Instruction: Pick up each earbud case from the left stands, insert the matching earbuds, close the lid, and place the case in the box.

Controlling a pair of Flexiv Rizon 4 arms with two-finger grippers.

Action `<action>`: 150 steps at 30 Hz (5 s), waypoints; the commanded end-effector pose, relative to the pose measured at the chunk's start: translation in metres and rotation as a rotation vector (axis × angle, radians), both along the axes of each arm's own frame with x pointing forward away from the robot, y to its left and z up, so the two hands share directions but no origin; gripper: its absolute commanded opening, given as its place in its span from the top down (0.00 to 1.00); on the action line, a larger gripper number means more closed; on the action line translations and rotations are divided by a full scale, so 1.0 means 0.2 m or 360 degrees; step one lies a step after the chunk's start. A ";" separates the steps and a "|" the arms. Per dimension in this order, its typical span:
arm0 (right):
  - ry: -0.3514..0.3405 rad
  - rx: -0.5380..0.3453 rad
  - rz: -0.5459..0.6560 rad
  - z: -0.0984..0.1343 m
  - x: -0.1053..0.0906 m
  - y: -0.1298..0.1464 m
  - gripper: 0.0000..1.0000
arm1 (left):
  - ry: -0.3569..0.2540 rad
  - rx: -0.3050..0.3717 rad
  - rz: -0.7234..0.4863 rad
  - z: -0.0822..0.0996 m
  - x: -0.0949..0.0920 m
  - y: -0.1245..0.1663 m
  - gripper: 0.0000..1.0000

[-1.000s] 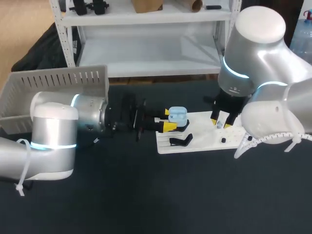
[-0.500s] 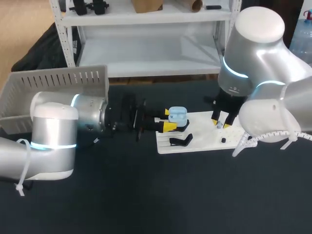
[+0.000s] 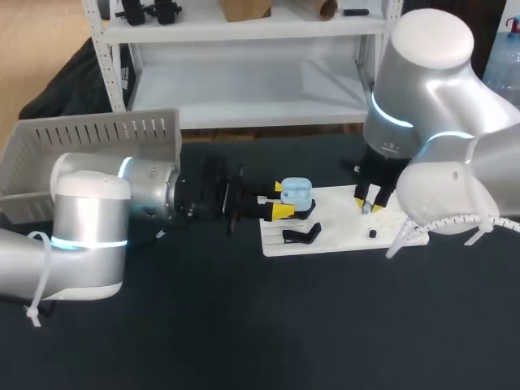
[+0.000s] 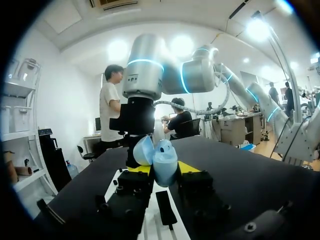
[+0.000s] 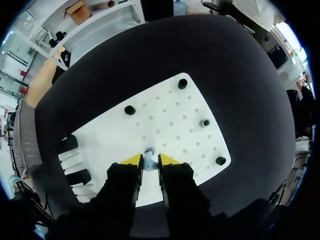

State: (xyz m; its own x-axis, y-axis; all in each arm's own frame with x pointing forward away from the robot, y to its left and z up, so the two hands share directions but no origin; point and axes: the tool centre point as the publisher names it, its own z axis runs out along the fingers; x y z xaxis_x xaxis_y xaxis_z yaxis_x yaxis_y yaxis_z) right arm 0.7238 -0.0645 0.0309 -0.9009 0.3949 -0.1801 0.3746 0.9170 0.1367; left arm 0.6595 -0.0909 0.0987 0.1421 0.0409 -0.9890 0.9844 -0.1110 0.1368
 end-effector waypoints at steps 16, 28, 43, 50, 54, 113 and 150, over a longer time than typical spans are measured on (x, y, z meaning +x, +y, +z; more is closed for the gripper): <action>-0.0019 -0.0044 -0.0054 0.42 -0.15 0.00 1.00 | -0.0003 -0.0002 0.0007 0.00 -0.01 0.00 1.00; -0.0019 -0.0082 0.0045 0.74 -0.30 0.16 1.00 | -0.0003 -0.0002 0.0007 0.00 -0.01 0.00 1.00; -0.0047 -0.0048 0.0285 0.81 -0.39 0.37 1.00 | -0.0003 -0.0002 0.0007 0.00 -0.01 0.00 1.00; -0.0047 -0.0048 0.0285 0.81 -0.39 0.37 1.00 | -0.0003 -0.0002 0.0007 0.00 -0.01 0.00 1.00; -0.0047 -0.0048 0.0285 0.81 -0.39 0.37 1.00 | -0.0003 -0.0002 0.0007 0.00 -0.01 0.00 1.00; 0.0101 -0.0167 0.0623 0.63 -0.46 0.75 1.00 | -0.0003 -0.0002 0.0007 0.00 -0.01 0.00 1.00; 0.0104 -0.0146 0.0614 0.60 -0.41 0.75 1.00 | -0.0003 -0.0002 0.0007 0.00 -0.01 0.00 1.00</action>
State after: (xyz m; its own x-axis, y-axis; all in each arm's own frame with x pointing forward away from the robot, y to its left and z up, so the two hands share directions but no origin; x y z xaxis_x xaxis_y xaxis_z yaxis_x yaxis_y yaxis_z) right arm 0.6412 0.0846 0.1513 -0.9904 0.0100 -0.1378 0.0051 0.9993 0.0359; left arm 0.6595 -0.0908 0.0987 0.1421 0.0411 -0.9890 0.9844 -0.1109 0.1368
